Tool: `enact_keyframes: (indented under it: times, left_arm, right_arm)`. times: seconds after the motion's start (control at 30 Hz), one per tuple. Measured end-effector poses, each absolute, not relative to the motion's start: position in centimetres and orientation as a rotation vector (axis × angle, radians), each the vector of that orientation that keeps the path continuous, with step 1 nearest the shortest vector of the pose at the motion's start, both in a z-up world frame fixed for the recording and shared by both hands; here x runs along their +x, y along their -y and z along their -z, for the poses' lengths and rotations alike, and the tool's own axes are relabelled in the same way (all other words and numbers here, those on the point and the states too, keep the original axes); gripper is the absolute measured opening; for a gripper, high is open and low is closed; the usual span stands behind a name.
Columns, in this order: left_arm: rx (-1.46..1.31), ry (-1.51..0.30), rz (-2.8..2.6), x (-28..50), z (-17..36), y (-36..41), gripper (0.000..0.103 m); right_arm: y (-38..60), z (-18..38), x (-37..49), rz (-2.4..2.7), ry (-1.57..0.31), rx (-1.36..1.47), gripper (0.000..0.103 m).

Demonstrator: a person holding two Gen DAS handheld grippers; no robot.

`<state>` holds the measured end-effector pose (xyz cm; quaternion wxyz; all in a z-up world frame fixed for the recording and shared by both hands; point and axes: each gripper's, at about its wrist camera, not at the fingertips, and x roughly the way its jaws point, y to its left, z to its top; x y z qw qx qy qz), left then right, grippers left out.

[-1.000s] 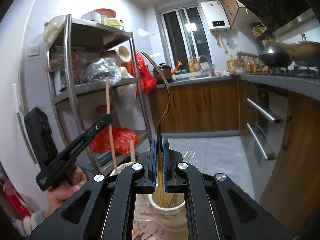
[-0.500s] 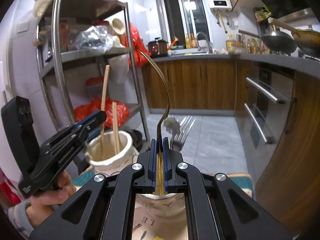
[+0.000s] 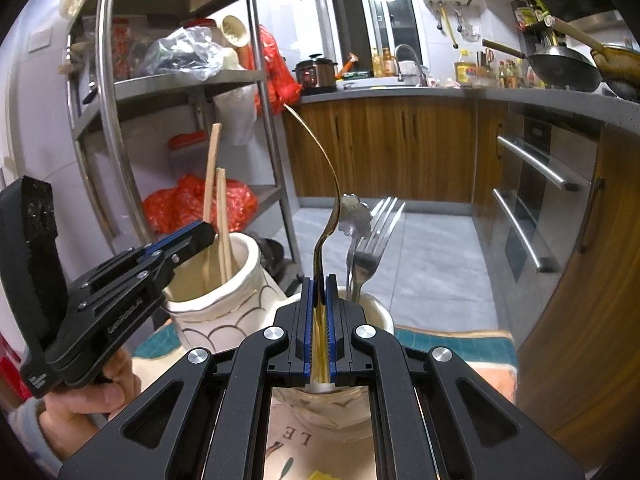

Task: Organize utensils
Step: 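Open the left tool over the tall pot while the right tool drops the gold fork into the small pot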

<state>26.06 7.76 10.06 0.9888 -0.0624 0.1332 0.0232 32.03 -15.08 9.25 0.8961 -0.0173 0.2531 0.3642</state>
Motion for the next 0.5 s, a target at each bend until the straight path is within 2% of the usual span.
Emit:
enact_keyframes:
  times: [0.13, 0.3, 0.37, 0.43, 0.5]
  left_arm:
    - [-0.139, -0.271, -0.055, 25.9, -10.0, -8.1, 0.005]
    - [-0.150, -0.268, -0.068, 25.5, -10.2, -8.6, 0.008]
    - [-0.157, -0.265, -0.074, 25.2, -10.3, -8.8, 0.016]
    - [-0.168, -0.260, -0.074, 24.7, -10.4, -9.1, 0.029]
    - [-0.172, -0.253, -0.073, 24.0, -10.7, -9.2, 0.032]
  right_arm:
    - [15.3, -9.3, 32.2, -0.753, -0.528, -0.023, 0.008]
    - [15.6, -9.4, 32.2, -0.754, -0.522, -0.005, 0.018]
    - [15.8, -9.5, 32.1, -0.757, -0.517, 0.000, 0.018]
    - [16.2, -9.7, 31.8, -0.762, -0.509, 0.007, 0.018]
    - [16.6, -9.9, 31.3, -0.759, -0.492, 0.010, 0.018]
